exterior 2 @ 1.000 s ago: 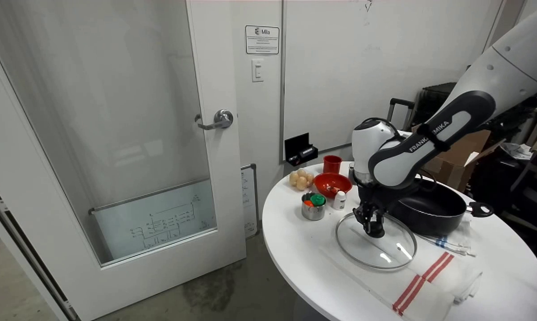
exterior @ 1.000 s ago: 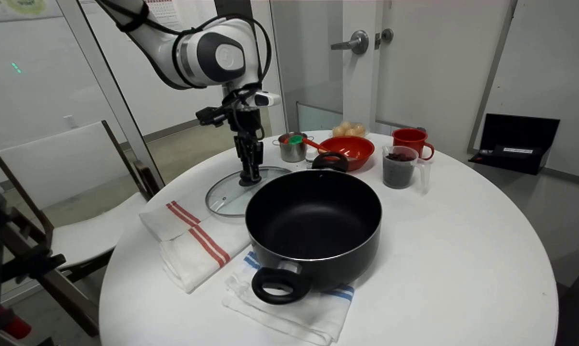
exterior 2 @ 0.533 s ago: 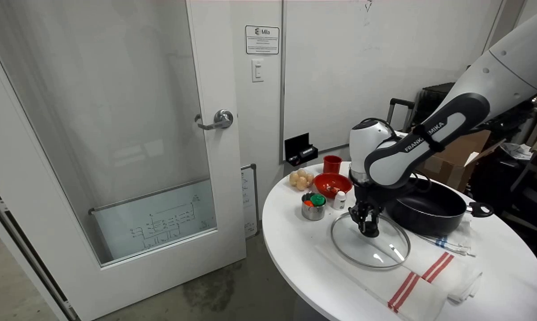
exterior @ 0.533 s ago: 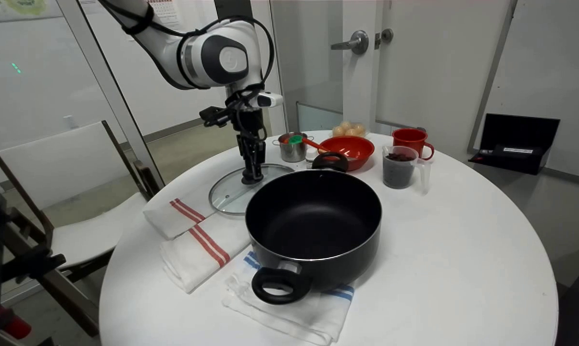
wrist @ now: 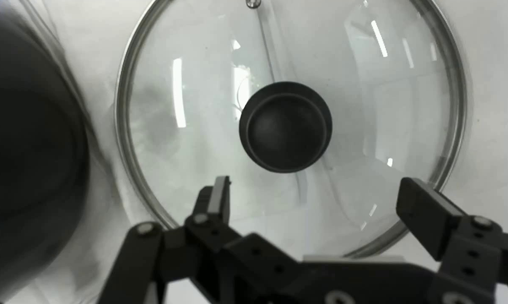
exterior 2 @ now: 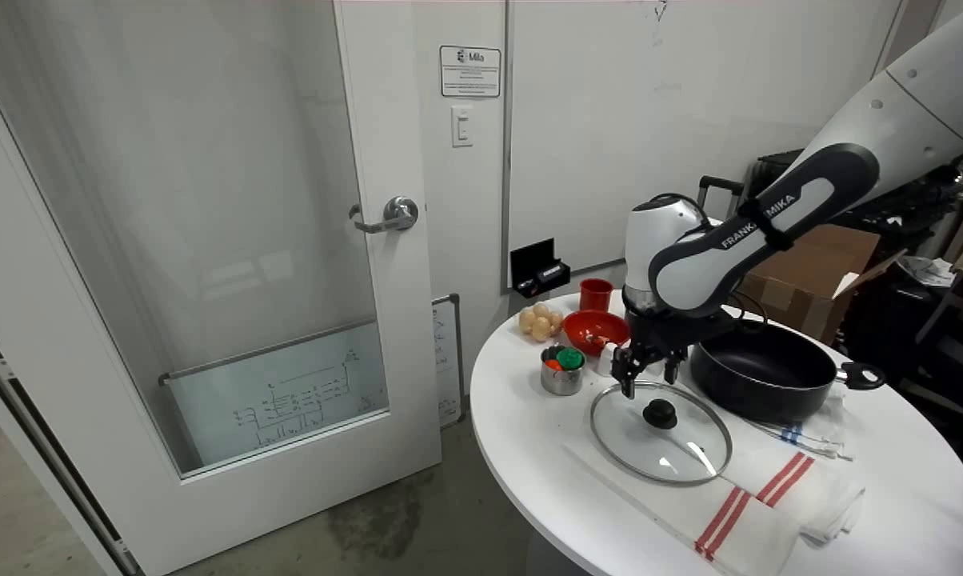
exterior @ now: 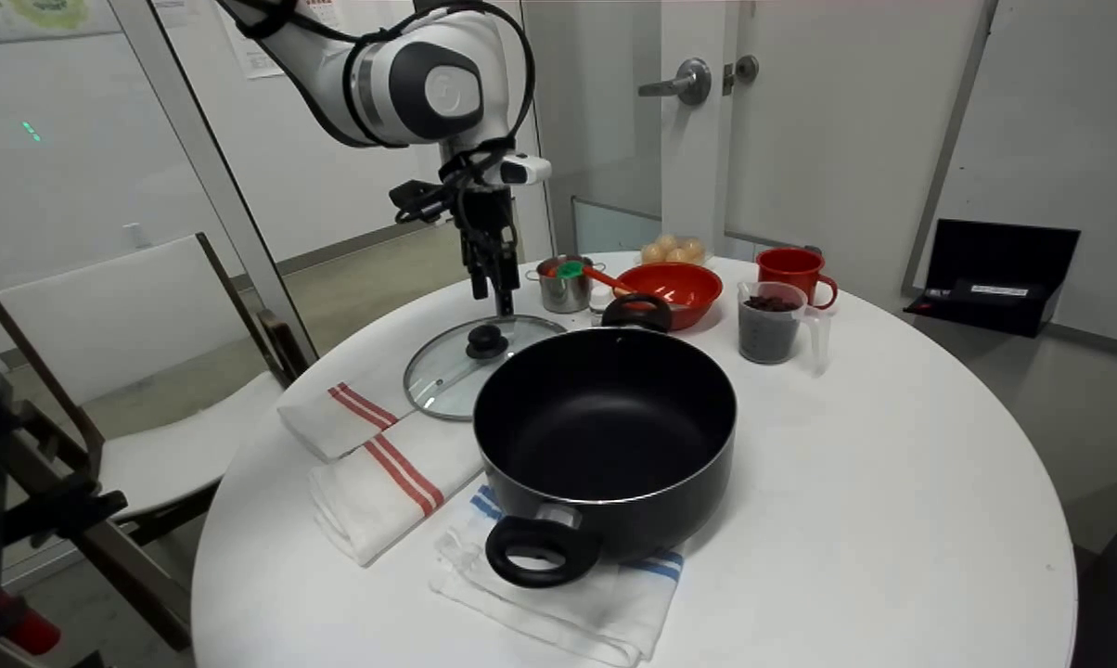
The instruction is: Remove the lid from the pot and put it on the table
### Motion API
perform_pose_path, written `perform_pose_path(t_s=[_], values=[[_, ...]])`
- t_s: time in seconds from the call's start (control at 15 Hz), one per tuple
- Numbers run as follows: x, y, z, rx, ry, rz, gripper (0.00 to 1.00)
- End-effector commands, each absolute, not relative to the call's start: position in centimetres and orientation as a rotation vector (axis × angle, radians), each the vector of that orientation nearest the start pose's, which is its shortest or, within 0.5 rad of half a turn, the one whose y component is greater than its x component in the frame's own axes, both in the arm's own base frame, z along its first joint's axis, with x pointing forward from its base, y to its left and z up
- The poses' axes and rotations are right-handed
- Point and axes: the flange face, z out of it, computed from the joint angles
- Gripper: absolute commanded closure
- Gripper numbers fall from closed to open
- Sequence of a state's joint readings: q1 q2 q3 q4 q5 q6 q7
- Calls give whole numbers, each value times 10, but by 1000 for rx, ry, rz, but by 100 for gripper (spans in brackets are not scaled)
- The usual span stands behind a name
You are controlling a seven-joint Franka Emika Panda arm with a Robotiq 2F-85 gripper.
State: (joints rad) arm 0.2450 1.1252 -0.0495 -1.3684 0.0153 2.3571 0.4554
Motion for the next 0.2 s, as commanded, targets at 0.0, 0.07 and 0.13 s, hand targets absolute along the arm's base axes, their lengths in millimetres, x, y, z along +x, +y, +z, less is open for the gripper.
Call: perform_pose_path(t_s=[0.0,0.07,0.13], values=[[682,137,50,-3153,404,139,0],[683,136,56,-3151,407,130,0],[684,136,61,-3150,409,119,0]])
